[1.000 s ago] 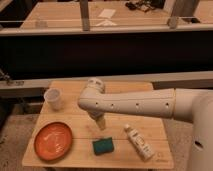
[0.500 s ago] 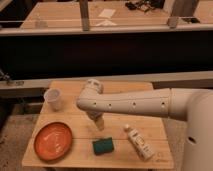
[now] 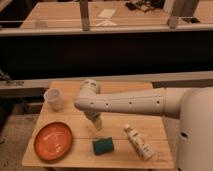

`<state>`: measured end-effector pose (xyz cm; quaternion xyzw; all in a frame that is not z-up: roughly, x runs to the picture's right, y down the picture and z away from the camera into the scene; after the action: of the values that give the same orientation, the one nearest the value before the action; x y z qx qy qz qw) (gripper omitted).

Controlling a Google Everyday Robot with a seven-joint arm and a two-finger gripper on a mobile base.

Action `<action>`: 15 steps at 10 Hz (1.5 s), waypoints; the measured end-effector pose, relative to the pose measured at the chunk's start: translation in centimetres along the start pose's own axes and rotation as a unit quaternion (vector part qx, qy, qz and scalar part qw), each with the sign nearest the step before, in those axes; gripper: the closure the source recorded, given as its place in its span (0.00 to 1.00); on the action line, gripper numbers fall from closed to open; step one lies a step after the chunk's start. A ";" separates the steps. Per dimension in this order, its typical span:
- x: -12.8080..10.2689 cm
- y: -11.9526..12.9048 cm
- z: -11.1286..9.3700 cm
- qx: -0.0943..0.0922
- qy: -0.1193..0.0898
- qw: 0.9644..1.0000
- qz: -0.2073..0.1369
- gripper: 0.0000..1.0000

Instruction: Push the ceramic bowl across the table

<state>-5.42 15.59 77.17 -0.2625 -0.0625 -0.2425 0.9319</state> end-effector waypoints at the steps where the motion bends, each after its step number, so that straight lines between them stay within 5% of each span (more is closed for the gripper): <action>1: -0.3 -0.1 0.2 -0.002 -0.002 1.000 -0.004 0.20; 15: -2.4 -1.1 1.5 -0.014 -0.022 0.999 -0.045 0.20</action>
<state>-8.04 16.58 78.35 -0.2772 -0.0910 -0.2795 0.9147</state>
